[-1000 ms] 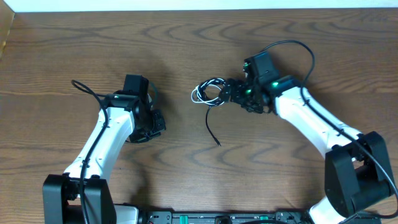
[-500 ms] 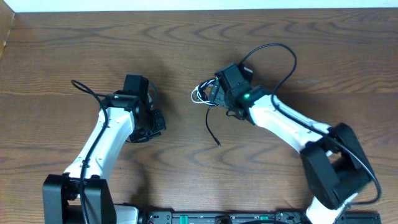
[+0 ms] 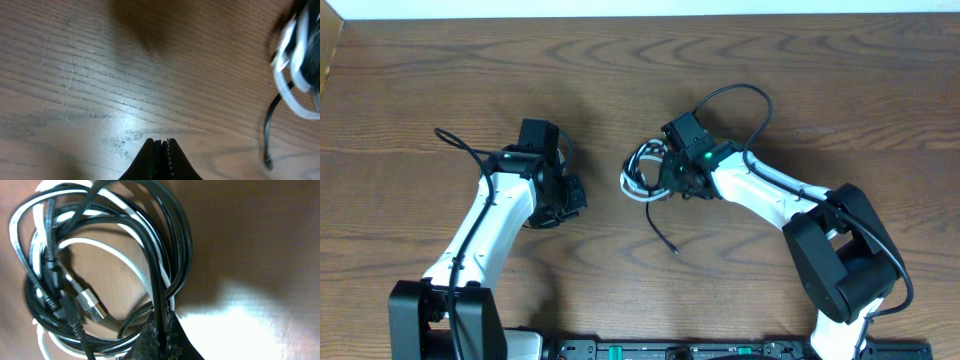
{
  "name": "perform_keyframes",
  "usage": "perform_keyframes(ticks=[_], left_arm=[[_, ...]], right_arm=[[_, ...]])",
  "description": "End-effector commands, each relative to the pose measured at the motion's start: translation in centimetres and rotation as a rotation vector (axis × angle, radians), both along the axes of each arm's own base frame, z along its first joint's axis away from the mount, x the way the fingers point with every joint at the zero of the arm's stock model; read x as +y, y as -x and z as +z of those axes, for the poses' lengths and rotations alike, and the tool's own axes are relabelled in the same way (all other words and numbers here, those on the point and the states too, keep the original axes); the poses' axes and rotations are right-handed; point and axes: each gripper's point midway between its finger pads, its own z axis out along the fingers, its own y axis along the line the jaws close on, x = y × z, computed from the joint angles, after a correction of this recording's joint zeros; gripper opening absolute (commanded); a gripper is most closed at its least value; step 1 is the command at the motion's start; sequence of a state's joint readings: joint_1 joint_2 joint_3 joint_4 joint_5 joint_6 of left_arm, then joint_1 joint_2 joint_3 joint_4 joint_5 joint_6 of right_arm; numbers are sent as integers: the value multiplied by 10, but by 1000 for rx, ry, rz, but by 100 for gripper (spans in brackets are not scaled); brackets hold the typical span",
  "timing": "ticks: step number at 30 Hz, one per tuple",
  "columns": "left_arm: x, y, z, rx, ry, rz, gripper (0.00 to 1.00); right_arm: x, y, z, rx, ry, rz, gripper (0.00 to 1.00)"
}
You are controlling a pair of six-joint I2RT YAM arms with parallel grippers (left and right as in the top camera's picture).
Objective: Untangle cables
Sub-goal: 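Grasp the cable bundle with the right gripper and drag it left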
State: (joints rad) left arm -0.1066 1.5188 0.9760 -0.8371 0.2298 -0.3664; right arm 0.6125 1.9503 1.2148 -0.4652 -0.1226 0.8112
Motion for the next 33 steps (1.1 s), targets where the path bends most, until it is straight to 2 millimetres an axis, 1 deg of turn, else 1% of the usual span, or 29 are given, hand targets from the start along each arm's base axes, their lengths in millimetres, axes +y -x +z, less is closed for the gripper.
perform_keyframes(ticks=[1, 4, 9, 12, 13, 15, 18, 19, 20, 21, 22, 23, 28, 30, 32, 33], left_arm=[[2, 4, -3, 12, -16, -14, 8], [2, 4, -3, 13, -16, -14, 8], [2, 4, -3, 13, -16, -14, 8], [2, 3, -3, 6, -17, -39, 7], [2, 3, -3, 1, -19, -63, 8], [2, 3, -3, 1, -19, -67, 8], [1, 6, -3, 10, -12, -68, 8], [1, 6, -3, 13, -13, -67, 8], [1, 6, -3, 13, -13, -67, 7], [1, 6, -3, 13, -13, -67, 8], [1, 6, -3, 13, -13, -67, 8], [1, 6, -3, 13, -13, -67, 8], [1, 6, -3, 12, -13, -66, 9], [1, 6, -3, 12, -13, -66, 9], [1, 6, -3, 13, -13, -66, 8], [1, 6, -3, 13, -14, -67, 8]], right_arm=[[17, 31, 3, 53, -16, 191, 1], [18, 42, 0, 66, 7, 248, 1], [25, 43, 4, 66, -22, 273, 1], [39, 45, 17, 57, -86, 377, 2], [42, 45, 25, 59, -99, 409, 4], [40, 43, 35, 74, -90, 405, 12], [42, 41, 50, 82, -85, 407, 16], [44, 38, 54, 73, -90, 409, 30], [46, 37, 56, 65, -94, 411, 39], [48, 35, 56, 55, -98, 412, 44], [50, 34, 57, 44, -103, 413, 52], [52, 31, 58, 30, -110, 414, 54], [64, 22, 62, -34, -131, 427, 55], [66, 20, 62, -59, -113, 428, 49], [70, 20, 59, -69, -89, 390, 33], [71, 21, 58, -66, -88, 379, 32]])
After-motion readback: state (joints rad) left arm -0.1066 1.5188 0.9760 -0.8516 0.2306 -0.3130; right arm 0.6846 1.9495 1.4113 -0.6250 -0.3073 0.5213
